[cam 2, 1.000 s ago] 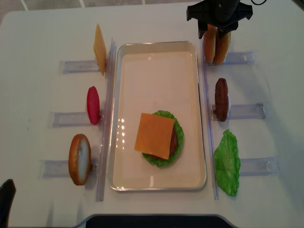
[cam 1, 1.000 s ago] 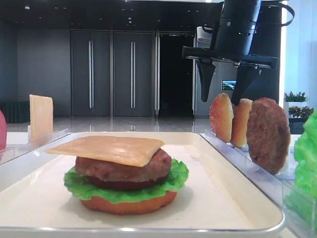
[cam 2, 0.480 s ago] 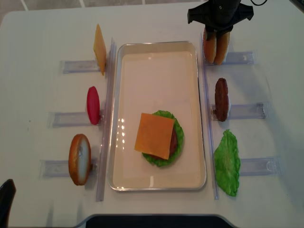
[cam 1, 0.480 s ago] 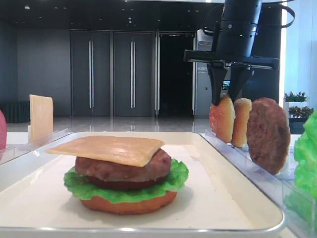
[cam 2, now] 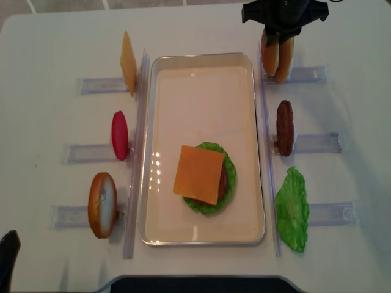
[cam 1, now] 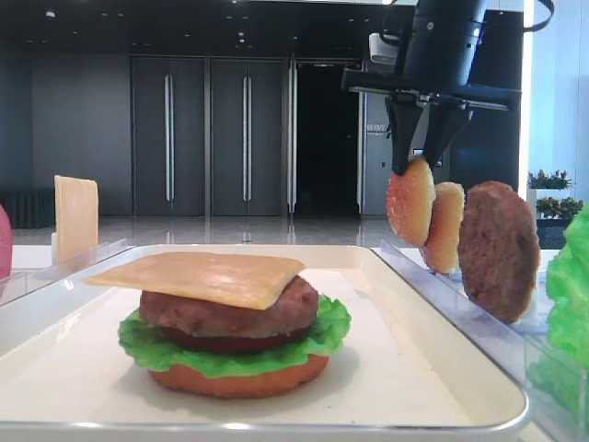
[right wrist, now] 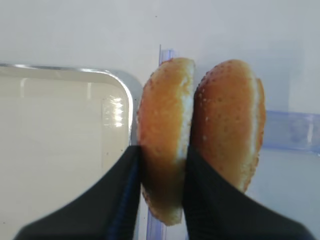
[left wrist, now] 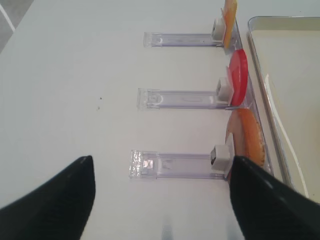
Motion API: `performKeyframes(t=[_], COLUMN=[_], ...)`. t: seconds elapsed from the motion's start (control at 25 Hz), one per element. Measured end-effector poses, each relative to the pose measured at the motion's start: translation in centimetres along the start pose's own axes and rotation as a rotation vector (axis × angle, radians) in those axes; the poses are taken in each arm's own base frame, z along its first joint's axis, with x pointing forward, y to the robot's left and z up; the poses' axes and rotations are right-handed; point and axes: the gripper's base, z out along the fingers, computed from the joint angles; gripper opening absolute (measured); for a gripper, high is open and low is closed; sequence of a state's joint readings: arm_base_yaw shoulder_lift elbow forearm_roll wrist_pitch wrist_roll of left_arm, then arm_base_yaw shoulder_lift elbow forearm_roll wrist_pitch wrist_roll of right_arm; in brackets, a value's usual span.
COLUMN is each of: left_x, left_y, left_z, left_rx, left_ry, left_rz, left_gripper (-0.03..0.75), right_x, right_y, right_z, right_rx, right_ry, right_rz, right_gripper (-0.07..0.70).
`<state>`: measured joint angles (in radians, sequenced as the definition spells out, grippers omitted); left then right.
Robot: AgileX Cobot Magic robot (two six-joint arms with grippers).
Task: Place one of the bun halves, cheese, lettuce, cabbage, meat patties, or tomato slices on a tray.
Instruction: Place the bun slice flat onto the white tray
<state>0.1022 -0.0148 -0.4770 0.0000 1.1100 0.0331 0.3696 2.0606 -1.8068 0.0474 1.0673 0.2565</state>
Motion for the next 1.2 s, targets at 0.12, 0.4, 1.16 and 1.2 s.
performKeyframes(t=[0.12,0.4,1.16,1.2], left_x=[0.0,0.0,0.0,0.0], left_y=[0.0,0.0,0.0,0.0], left_z=[0.0,0.0,0.0,0.0], left_rx=[0.0,0.0,0.0,0.0], left_ry=[0.0,0.0,0.0,0.0], left_rz=[0.0,0.007,0.011,0.011], left_gripper=[0.643,0.643,0.643,0.643], right_x=[0.0,0.6,7.4,8.1], right_y=[0.2,0.7,3.3,3.3], right_z=[-1.3,-4.0,-10.8,-10.6], right_rx=[-0.021,-0.08,-0.519,-0.554], right_ry=[-0.015,-0.014,-0.001,-0.002], right_rz=[0.007,0.007,-0.096,-0.094], right_gripper=[0.202,0.201,0.2,0.2])
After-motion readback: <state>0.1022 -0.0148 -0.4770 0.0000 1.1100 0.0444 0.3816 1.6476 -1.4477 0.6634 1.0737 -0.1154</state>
